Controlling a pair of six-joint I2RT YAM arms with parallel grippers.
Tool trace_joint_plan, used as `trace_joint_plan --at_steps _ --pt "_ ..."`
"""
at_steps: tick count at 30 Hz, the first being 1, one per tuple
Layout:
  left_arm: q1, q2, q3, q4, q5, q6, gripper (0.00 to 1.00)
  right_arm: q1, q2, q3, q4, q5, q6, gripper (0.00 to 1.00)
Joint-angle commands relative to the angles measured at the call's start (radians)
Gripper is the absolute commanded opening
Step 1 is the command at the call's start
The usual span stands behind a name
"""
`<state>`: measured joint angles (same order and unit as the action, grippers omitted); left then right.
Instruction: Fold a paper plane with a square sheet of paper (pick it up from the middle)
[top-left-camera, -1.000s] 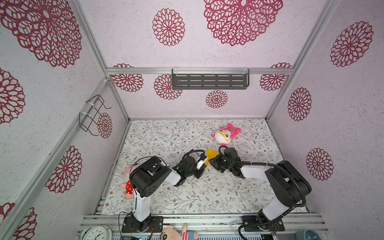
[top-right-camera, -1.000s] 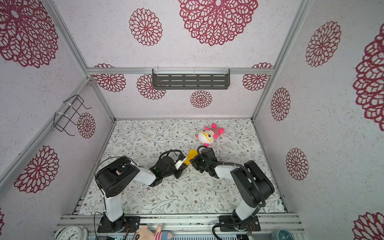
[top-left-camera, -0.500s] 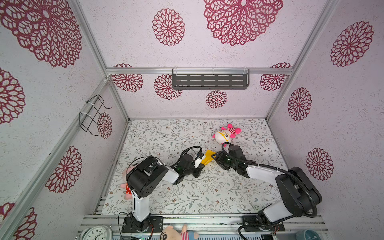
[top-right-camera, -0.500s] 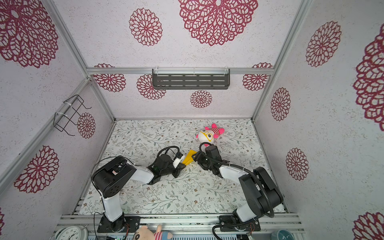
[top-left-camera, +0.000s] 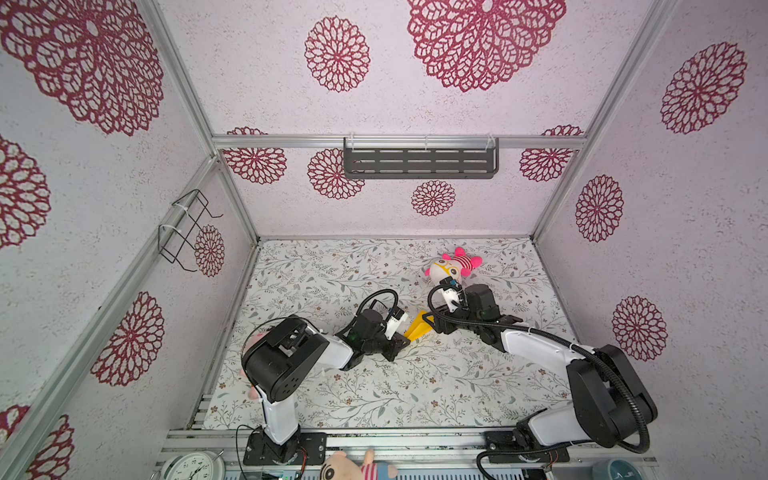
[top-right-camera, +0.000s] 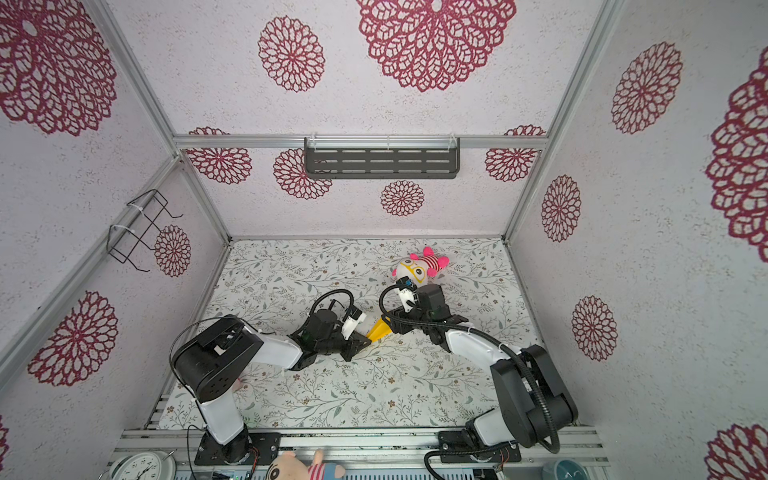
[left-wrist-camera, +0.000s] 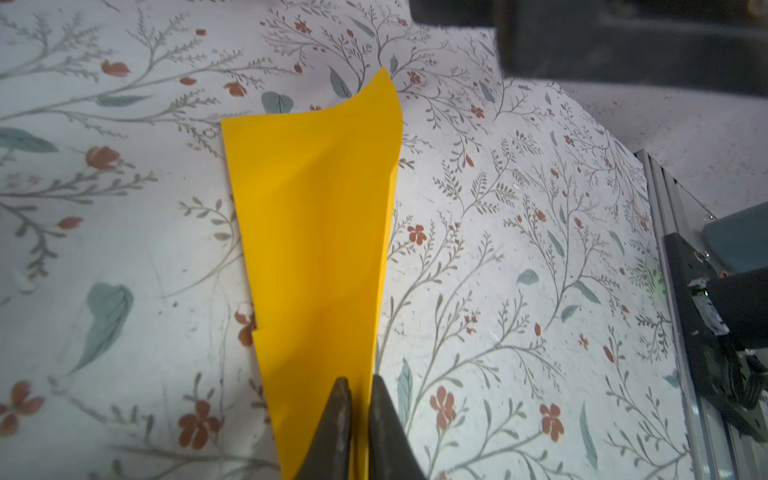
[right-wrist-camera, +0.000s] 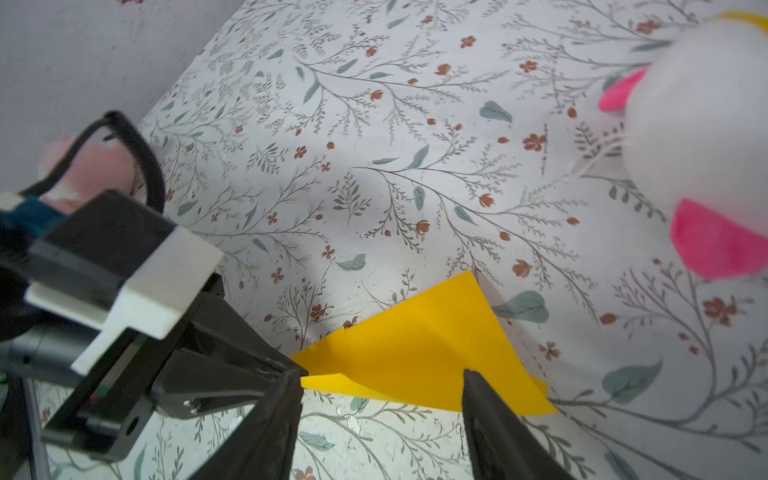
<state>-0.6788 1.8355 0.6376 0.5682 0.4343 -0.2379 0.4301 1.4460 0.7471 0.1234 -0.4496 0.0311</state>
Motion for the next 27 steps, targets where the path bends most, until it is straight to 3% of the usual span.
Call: trace_joint_plan --at_steps 1,6,10,17,27 --pt "0.01 -0.025 -0.024 0.037 0.02 0.006 0.12 -0.059 0.027 0.056 -0.072 -0.188 -0.254 0.64" --pt "0.012 -0.027 -0.036 0.046 0.015 0.023 0.12 -0.062 0.086 0.128 -0.263 -0.218 -0.504 0.64" --pt "0.02 -0.034 -0.043 0.055 0.032 0.032 0.12 -0.062 0.131 0.171 -0.339 -0.196 -0.602 0.64" --pt "0.028 -0.051 -0.016 -0.008 0.074 0.073 0.12 -0.062 0.23 0.27 -0.428 -0.237 -0.685 0.6" --pt "0.034 -0.044 0.044 -0.108 0.099 0.135 0.12 -0.06 0.336 0.397 -0.656 -0.341 -0.837 0.41"
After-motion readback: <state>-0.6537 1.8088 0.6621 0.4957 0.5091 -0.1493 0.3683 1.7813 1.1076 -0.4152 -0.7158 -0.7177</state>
